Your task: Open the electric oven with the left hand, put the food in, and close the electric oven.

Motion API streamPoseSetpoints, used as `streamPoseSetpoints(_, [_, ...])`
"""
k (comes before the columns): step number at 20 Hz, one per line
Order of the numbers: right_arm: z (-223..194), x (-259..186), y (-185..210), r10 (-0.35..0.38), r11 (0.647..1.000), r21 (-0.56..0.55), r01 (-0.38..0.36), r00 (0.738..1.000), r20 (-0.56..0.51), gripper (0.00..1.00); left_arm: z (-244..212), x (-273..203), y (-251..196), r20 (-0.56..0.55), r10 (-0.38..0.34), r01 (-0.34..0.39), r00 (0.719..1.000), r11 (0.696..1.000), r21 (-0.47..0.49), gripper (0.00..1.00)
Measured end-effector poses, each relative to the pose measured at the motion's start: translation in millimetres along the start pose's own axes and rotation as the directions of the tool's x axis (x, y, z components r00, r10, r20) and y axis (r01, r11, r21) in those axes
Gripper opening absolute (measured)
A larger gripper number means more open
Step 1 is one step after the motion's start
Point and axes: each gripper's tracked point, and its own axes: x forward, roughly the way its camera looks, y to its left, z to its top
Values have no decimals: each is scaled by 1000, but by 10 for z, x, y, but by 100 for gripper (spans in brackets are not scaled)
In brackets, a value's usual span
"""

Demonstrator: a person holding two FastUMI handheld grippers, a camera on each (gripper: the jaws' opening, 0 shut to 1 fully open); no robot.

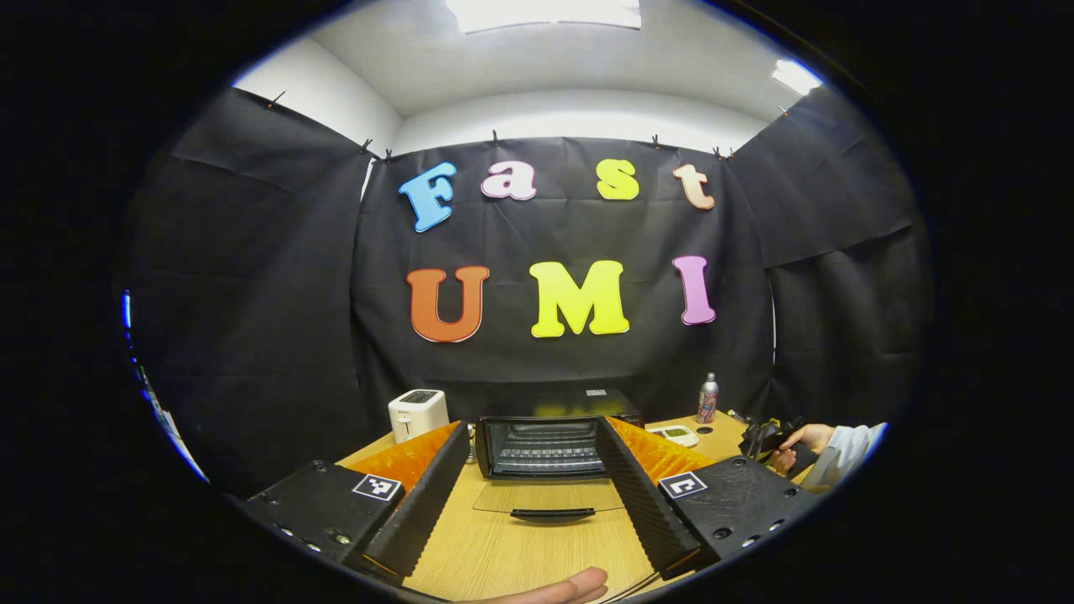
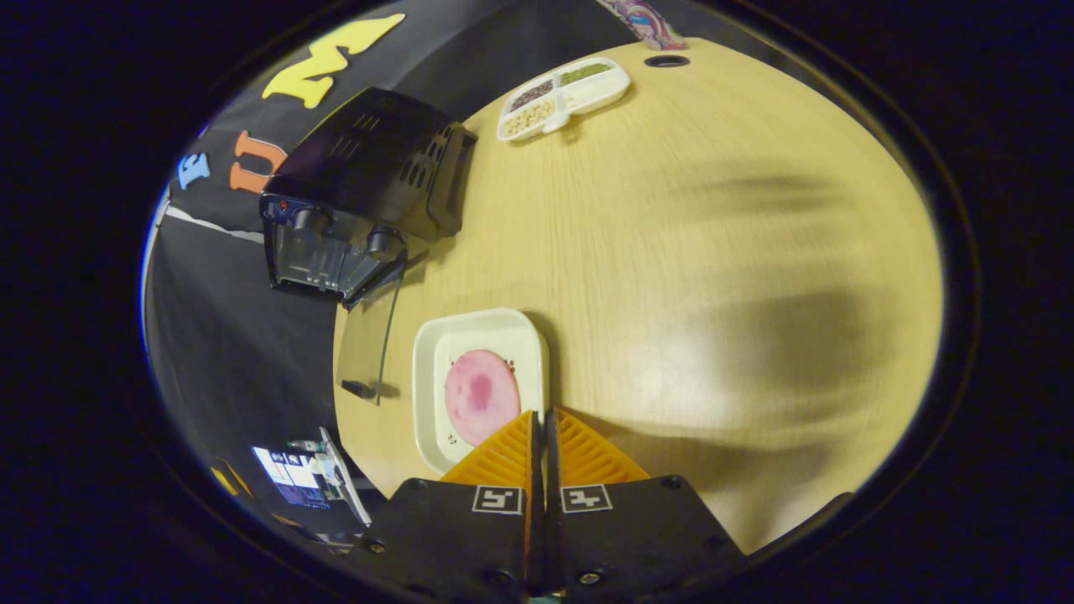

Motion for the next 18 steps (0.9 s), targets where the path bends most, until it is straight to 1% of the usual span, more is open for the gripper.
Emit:
streamPoseSetpoints(1, [-16,-81,-35,-3,1000,0,3,1000,8,0,17,-25,10,6,1,-1,1000,1000,5,96])
streamPoseSetpoints(2, [-32,-152,-54,-12,1000,1,12,1000,13,4,19,-61,8,8,0,0,1000,1000,6,95])
streamPoseSetpoints(3, [-30,-220,-60,-21,1000,-3,21,1000,21,0,27,-99,13,10,-2,2,1000,1000,4,95])
streamPoseSetpoints(4, [-44,-310,-68,-31,999,-7,31,999,32,0,24,-113,26,12,-4,4,1000,1000,0,95])
streamPoseSetpoints(5, [-47,-383,-53,-39,999,-9,40,998,46,0,15,-139,36,12,-7,7,1000,1000,-2,95])
streamPoseSetpoints(6, [-50,-461,-13,-41,999,-17,42,998,57,4,0,-160,60,9,-10,10,1000,1000,-5,95])
streamPoseSetpoints(7, [-46,-537,39,-39,999,-24,41,997,68,0,-36,-168,85,1,-11,11,1000,1000,-13,95])
streamPoseSetpoints(8, [-38,-601,106,-32,999,-29,35,996,80,0,-77,-183,94,-11,-16,16,1000,1000,-24,95])
streamPoseSetpoints(9, [-30,-664,185,-25,999,-34,29,996,90,0,-117,-202,104,-24,-23,22,999,999,-35,95])
streamPoseSetpoints(10, [-30,-710,269,-18,999,-46,23,995,100,4,-147,-208,149,-34,-24,23,999,999,-43,95])
streamPoseSetpoints(11, [-15,-746,364,-8,998,-56,14,994,109,0,-165,-212,206,-41,-19,17,999,999,-46,95])
streamPoseSetpoints(12, [-15,-763,480,2,998,-66,6,993,115,4,-177,-220,270,-45,-8,6,999,999,-47,95])
streamPoseSetpoints(13, [-7,-774,601,16,997,-75,-7,993,119,0,-178,-215,327,-47,1,-3,999,999,-45,95])
streamPoseSetpoints(18, [-35,-664,1283,74,991,-121,-61,992,106,1,-130,-279,540,-35,19,-20,999,998,-55,96])
